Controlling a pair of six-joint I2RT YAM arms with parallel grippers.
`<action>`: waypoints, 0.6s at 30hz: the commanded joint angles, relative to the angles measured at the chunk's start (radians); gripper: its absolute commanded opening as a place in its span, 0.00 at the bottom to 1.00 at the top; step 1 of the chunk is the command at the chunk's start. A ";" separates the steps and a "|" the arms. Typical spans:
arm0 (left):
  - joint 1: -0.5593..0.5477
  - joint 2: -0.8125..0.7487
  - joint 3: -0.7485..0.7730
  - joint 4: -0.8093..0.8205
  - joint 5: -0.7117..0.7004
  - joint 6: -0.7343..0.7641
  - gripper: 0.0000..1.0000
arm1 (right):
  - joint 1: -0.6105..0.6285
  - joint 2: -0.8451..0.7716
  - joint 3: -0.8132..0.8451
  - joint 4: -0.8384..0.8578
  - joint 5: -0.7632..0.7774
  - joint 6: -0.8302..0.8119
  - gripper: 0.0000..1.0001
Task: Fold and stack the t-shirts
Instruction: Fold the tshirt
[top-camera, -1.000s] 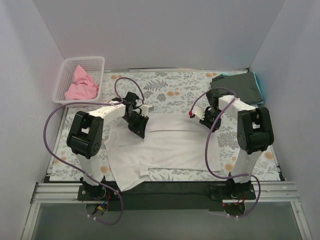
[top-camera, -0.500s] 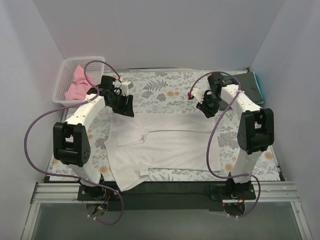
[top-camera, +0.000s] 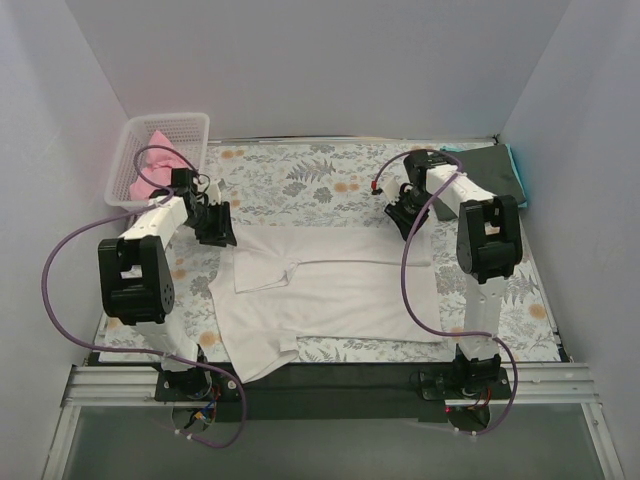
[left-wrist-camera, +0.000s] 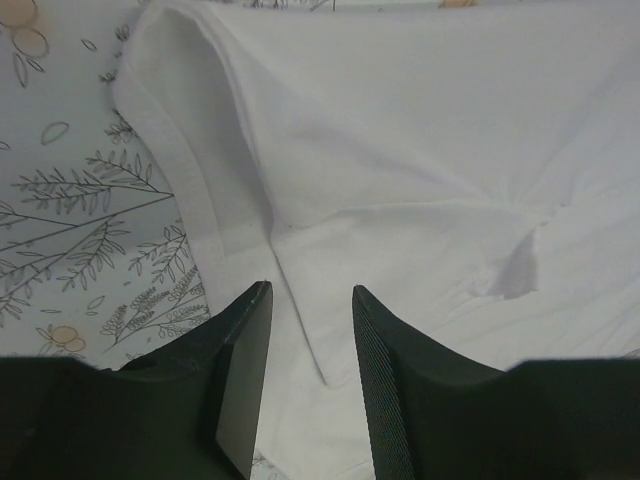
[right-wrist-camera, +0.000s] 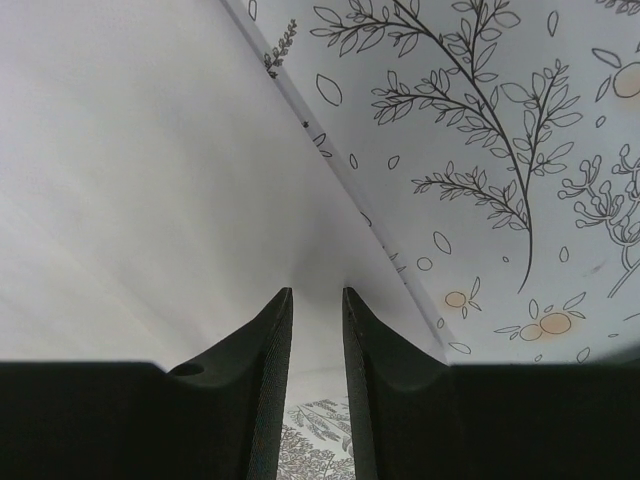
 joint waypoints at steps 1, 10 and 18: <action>-0.009 -0.043 -0.057 0.028 0.012 -0.006 0.36 | 0.004 -0.002 0.035 -0.004 0.006 0.042 0.28; -0.009 0.024 -0.068 0.114 0.046 -0.023 0.36 | 0.010 -0.002 0.025 0.000 0.000 0.041 0.29; -0.009 0.113 -0.028 0.137 0.048 -0.026 0.38 | 0.016 0.001 0.028 0.000 0.013 0.041 0.29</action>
